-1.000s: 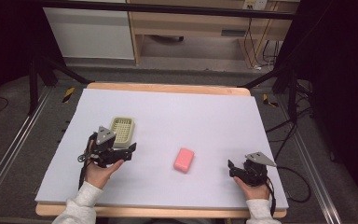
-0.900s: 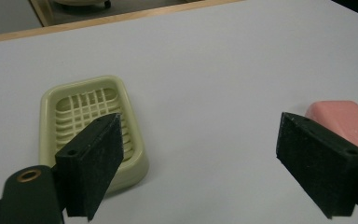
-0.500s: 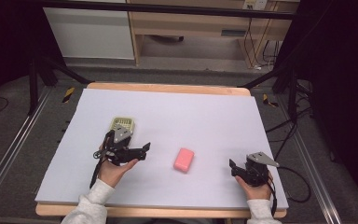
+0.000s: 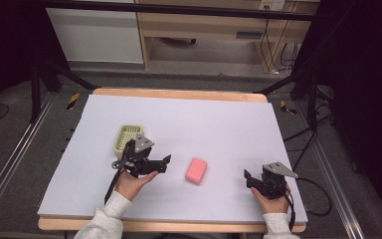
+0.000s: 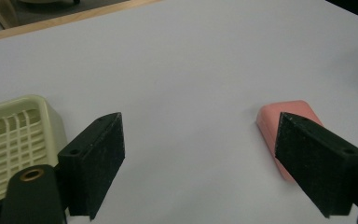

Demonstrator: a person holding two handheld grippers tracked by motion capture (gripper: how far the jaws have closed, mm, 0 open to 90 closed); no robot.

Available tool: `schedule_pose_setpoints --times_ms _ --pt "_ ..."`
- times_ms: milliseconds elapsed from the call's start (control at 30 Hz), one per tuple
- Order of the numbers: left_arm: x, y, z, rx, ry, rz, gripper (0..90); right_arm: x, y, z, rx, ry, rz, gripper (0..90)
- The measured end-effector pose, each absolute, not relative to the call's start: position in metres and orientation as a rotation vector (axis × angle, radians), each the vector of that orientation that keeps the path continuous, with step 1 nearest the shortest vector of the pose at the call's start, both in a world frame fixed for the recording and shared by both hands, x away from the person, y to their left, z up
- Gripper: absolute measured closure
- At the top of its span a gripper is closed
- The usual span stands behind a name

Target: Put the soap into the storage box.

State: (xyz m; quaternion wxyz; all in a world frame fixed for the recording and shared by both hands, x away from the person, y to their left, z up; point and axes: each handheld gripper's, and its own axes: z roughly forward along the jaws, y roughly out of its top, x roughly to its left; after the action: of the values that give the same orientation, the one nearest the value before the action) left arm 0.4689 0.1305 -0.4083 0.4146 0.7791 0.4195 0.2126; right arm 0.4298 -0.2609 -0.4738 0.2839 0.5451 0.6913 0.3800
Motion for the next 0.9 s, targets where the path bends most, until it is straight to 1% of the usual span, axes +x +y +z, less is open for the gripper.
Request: schedule_pose_setpoints --times_ms 233,433,900 --pt "0.468 0.117 -0.412 1.979 1.039 0.504 15.4 0.430 -0.260 -0.474 1.456 1.852 1.010 28.7" --pt "0.468 0.104 -0.415 2.000 1.020 0.485 15.5 0.430 -0.259 -0.474 1.436 1.851 0.996 34.0" --pt "0.469 0.079 -0.425 2.032 0.996 0.448 15.8 0.431 -0.258 -0.475 1.442 1.862 0.995 33.1"
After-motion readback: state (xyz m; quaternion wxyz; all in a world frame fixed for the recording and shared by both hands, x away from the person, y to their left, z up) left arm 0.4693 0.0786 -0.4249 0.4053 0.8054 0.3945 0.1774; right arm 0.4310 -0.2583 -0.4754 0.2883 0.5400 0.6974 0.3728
